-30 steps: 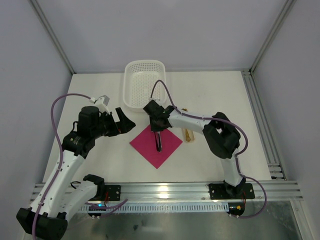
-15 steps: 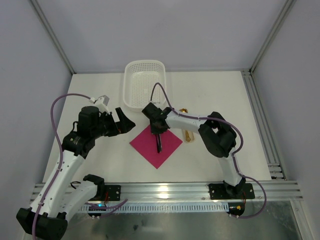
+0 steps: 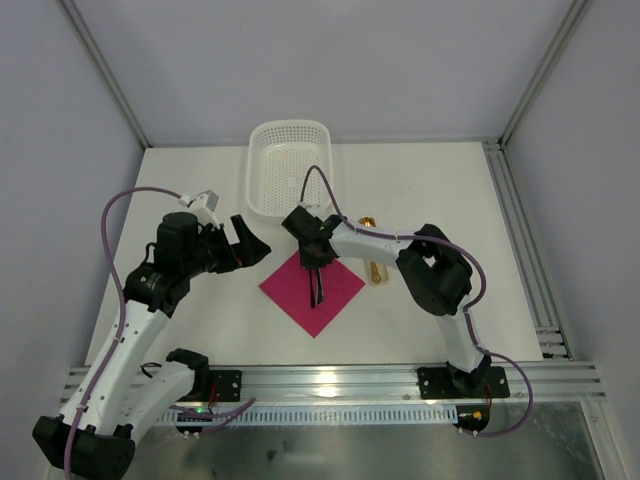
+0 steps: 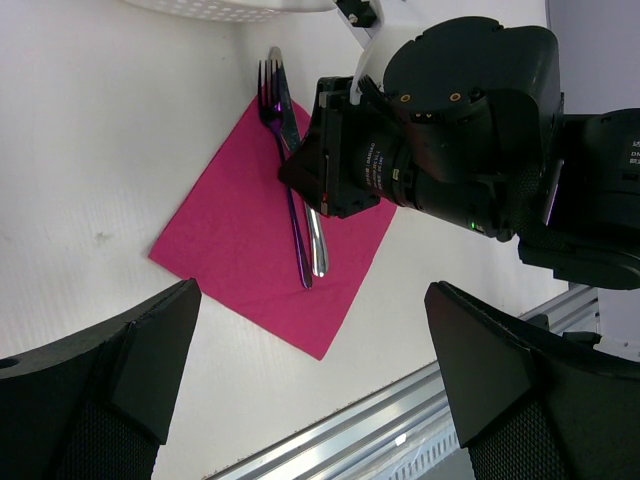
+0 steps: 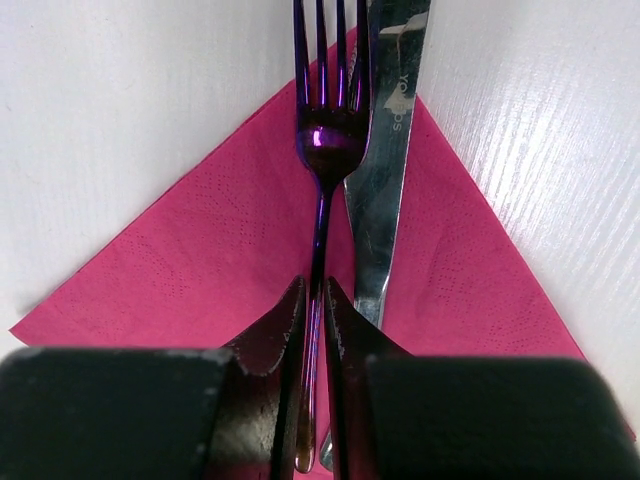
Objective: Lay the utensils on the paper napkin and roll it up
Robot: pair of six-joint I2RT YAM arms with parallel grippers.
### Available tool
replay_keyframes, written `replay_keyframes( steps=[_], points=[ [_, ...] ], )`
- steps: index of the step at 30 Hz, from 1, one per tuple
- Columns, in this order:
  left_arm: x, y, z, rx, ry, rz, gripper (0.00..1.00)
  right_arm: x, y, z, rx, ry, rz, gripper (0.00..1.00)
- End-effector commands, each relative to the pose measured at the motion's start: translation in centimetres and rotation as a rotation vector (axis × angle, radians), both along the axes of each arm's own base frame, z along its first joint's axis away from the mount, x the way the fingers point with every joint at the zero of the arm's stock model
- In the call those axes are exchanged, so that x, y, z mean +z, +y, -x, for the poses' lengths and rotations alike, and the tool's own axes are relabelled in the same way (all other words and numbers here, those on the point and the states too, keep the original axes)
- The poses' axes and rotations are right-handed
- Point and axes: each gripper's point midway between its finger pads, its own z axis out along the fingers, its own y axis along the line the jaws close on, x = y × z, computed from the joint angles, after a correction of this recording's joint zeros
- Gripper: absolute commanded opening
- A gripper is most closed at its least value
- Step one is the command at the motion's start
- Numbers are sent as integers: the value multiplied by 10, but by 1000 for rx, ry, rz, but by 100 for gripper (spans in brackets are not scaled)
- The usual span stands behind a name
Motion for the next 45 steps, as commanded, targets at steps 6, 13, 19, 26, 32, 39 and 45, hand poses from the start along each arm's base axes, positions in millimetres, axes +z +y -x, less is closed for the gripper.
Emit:
replay_keyframes(
  steps=[6, 13, 19, 26, 32, 39, 45],
  points=[
    [16, 3, -1, 6, -57, -1, 99, 27, 9, -8, 0, -42, -25, 14],
    [24, 15, -10, 105, -67, -10, 100, 83, 2, 1, 113, -91, -68, 15],
    [33, 7, -7, 32, -95, -9, 100, 108, -43, 4, 128, -122, -62, 15],
    [32, -21, 2, -119, -104, 92, 99, 102, -114, -16, 34, -111, -55, 15],
    [32, -26, 5, -153, -92, 109, 100, 75, -161, -30, -23, -77, 4, 15],
    [38, -27, 2, -152, -102, 120, 100, 45, -168, -39, -28, -23, 22, 15],
    [35, -28, 2, -159, -93, 115, 99, 28, -171, -46, -35, -7, 50, 15]
  ],
)
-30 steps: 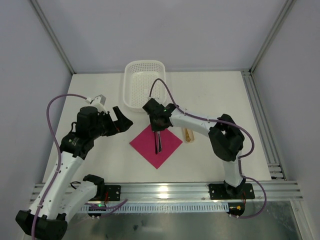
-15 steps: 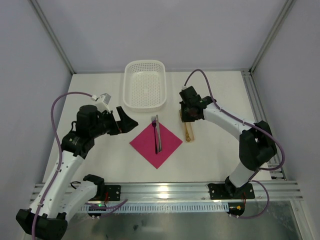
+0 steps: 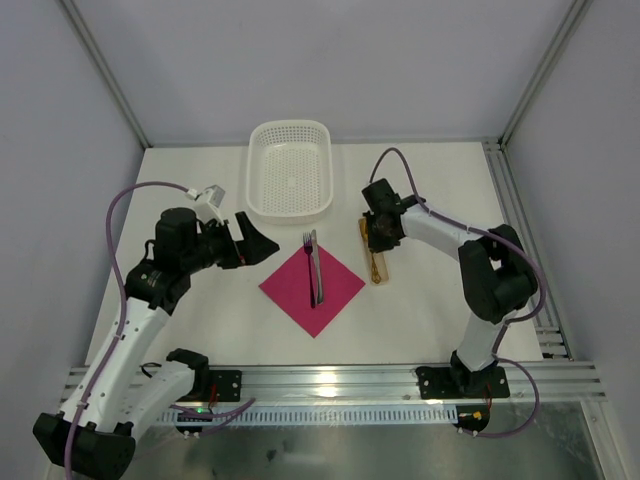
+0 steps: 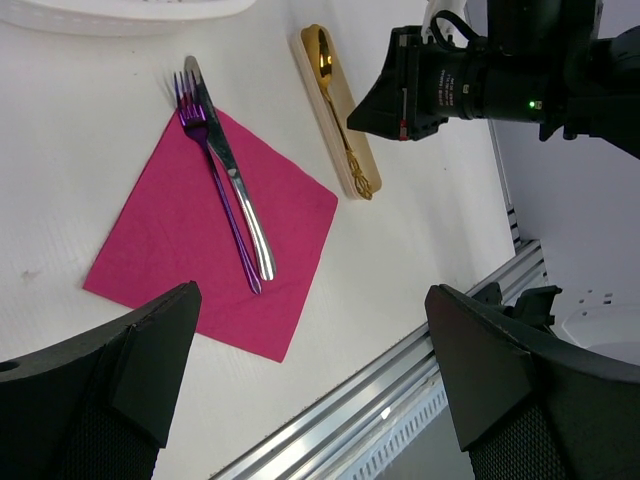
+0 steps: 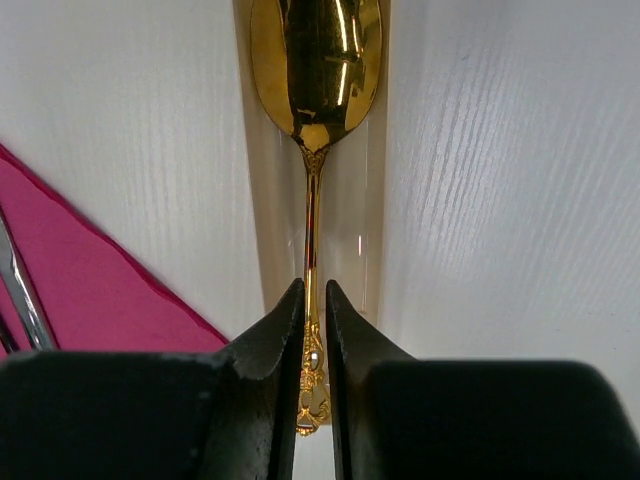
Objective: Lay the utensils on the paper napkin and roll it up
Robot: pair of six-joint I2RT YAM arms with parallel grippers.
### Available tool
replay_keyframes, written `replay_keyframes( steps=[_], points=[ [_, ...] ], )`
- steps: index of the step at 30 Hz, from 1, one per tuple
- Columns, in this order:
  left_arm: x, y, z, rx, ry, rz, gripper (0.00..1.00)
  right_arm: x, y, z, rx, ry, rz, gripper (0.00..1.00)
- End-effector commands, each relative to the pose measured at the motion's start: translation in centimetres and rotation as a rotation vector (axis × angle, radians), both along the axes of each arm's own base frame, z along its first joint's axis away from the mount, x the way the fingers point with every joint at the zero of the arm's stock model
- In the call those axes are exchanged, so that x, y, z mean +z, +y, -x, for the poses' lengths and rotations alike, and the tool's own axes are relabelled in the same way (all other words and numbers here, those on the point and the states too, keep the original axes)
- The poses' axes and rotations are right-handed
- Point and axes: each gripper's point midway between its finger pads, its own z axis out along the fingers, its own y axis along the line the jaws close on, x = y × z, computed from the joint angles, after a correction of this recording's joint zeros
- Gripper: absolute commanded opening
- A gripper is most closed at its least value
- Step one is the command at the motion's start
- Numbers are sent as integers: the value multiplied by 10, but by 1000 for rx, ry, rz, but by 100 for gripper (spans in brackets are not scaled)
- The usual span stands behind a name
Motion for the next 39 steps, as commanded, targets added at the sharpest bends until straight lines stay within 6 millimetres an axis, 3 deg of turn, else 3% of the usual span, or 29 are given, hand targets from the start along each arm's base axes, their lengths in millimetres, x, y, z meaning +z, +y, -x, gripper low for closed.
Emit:
replay_keyframes(
  steps=[1, 15, 23, 33, 36, 39],
  points=[
    [16, -4, -2, -25, -53, 23, 100, -1, 2, -13, 11, -36, -1, 16],
    [10, -2, -3, -18, -49, 8, 100, -27, 0, -13, 6, -6, 15, 15],
    [10, 0, -3, -7, -54, 0, 100, 2, 0, -21, -3, -88, -5, 4],
    [12, 3, 0, 6, -64, 2, 100, 41, -5, -17, -11, -128, -6, 4],
    [15, 3, 2, 2, -78, 8, 99, 56, 4, -15, -33, -163, -48, 4],
    [19, 4, 4, 8, -95, 15, 99, 63, 28, -6, -35, -191, -90, 4]
  ],
)
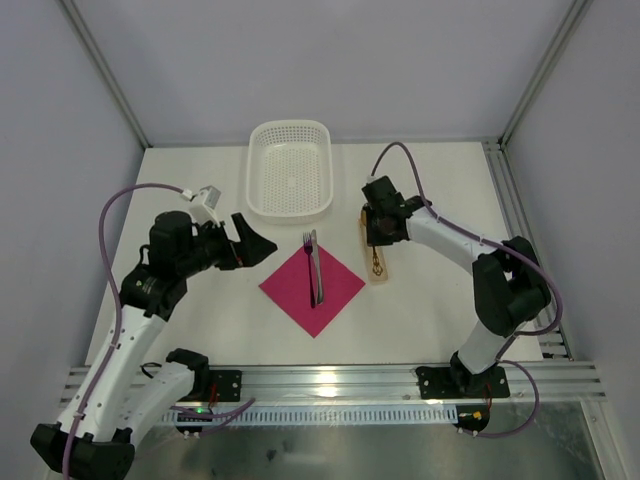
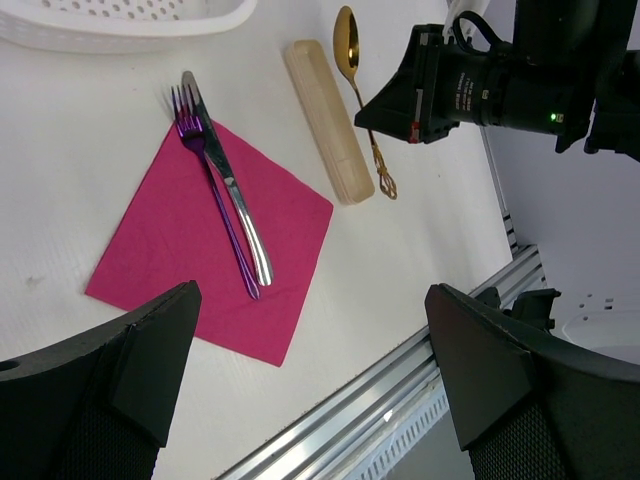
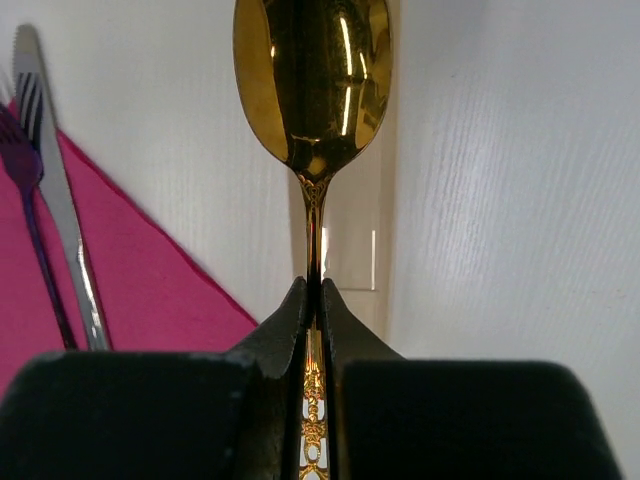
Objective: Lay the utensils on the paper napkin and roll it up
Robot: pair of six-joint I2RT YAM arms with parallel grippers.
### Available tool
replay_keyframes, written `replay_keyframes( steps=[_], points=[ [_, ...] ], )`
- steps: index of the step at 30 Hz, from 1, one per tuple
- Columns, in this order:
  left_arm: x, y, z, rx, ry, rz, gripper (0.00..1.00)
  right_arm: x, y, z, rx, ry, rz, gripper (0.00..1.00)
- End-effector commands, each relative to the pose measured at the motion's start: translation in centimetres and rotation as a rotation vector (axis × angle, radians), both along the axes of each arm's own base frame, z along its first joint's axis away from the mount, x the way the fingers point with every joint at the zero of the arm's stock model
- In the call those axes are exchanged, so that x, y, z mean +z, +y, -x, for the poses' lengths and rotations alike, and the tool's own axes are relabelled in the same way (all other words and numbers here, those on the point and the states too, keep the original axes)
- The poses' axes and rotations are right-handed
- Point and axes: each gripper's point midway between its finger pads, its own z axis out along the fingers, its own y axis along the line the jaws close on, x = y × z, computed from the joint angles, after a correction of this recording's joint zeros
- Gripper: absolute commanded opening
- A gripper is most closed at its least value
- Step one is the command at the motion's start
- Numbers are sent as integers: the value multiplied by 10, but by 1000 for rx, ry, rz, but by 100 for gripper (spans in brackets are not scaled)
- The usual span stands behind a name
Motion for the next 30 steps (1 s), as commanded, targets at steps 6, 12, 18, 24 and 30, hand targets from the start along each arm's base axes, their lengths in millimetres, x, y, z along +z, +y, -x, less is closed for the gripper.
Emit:
replay_keyframes(
  steps=[6, 12, 18, 24, 30],
  points=[
    [9, 3, 1, 7, -58, 1, 100, 36, 98, 17, 24, -114, -132, 4],
    [10, 9, 4, 18, -74, -27, 100, 19, 139, 25, 53, -98, -114, 4],
    [9, 13, 2, 39, -76, -41, 99, 1, 155, 30, 65, -74, -103, 4],
    [11, 12, 0, 40, -82, -37, 100, -8, 164, 32, 56, -64, -92, 4],
    [9, 12, 1, 39, -78, -39, 100, -17, 166, 34, 23, -53, -79, 5]
  ],
)
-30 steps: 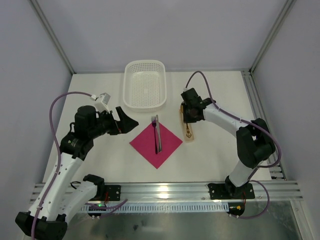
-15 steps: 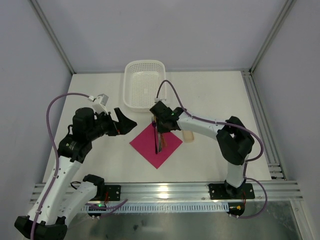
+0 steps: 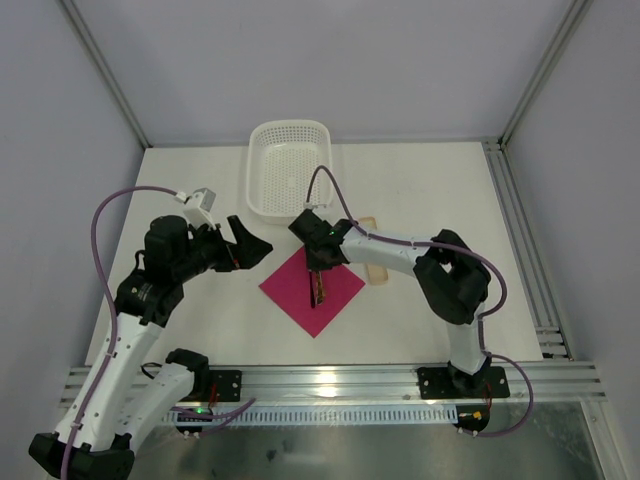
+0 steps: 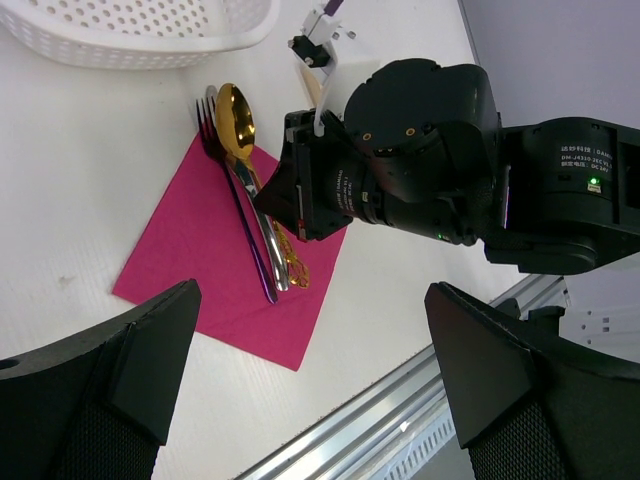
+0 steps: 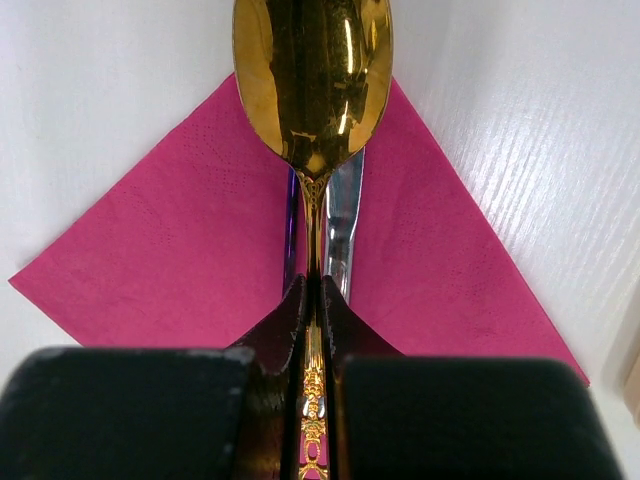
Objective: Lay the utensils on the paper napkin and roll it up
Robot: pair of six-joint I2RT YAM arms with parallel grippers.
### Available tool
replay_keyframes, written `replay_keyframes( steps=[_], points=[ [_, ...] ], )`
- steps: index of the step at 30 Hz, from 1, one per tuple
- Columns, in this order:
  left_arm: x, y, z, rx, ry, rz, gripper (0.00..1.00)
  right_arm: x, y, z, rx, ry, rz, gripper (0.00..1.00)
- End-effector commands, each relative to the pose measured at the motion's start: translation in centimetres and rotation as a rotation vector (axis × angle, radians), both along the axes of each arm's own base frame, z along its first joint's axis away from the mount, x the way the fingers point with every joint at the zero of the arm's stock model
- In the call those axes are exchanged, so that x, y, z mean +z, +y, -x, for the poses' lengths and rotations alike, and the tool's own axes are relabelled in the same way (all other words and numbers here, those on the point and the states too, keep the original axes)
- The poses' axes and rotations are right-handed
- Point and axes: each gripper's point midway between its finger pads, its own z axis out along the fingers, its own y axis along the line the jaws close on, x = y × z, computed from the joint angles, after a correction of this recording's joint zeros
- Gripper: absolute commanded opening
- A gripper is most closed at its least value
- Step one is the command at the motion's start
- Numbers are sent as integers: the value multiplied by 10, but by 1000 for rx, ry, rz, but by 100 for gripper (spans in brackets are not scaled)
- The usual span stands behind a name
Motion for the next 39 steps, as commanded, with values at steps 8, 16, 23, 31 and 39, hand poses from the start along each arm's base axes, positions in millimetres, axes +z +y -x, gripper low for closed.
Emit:
replay_keyframes(
  steps=[8, 16, 23, 31, 39],
  points=[
    [3, 2, -2, 4, -27, -11, 100, 9, 10, -11, -75, -51, -17, 8],
    [2, 3, 0, 4, -24, -12, 100, 1, 9, -10, -77, -37, 1, 8],
    [2, 3, -1, 4, -23, -12, 100, 1, 9, -10, -86, -45, 3, 8],
    [3, 2, -2, 6, -24, -12, 100, 2, 10, -8, -80, -43, 5, 12],
    [3, 2, -2, 4, -24, -8, 100, 6, 9, -8, -84, -45, 7, 13]
  ],
)
